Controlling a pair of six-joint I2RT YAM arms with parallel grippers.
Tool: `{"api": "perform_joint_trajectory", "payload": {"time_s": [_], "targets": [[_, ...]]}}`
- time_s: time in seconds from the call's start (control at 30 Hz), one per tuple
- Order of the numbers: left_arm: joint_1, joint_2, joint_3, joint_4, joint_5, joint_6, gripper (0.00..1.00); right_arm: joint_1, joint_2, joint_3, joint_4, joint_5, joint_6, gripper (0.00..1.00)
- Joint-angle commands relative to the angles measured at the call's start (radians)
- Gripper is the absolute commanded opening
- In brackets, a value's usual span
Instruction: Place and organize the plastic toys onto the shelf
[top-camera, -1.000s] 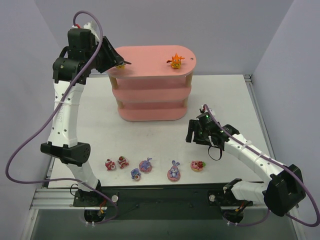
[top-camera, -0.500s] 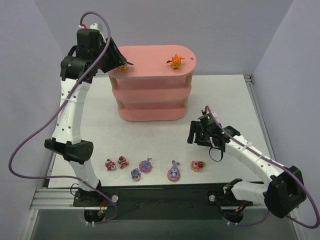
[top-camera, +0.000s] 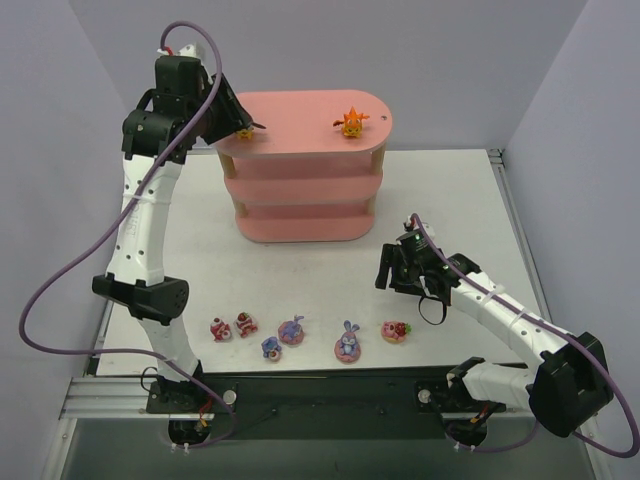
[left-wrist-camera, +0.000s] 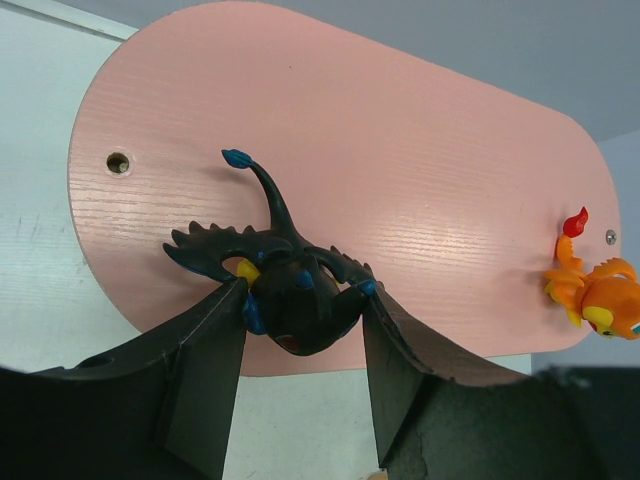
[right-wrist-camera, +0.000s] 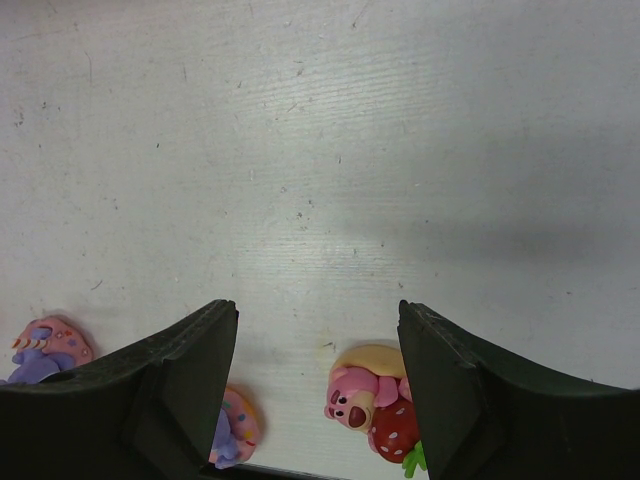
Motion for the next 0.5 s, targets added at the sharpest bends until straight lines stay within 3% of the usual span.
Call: {"api": "perform_joint_trajectory", "payload": {"time_s": [0.0,0.47], "targets": [[0.004,0.017,0.047,-0.029,-0.020,-0.010,0.34,-0.008,-0.026,-0.002,-0.001,0.008,0.011,0.66],[0.033,0.049,0.064,-0.071,0.042,-0.047,0.49,-0.010,-0.021,-0.016,0.019,0.001,0.022,0.66]]}}
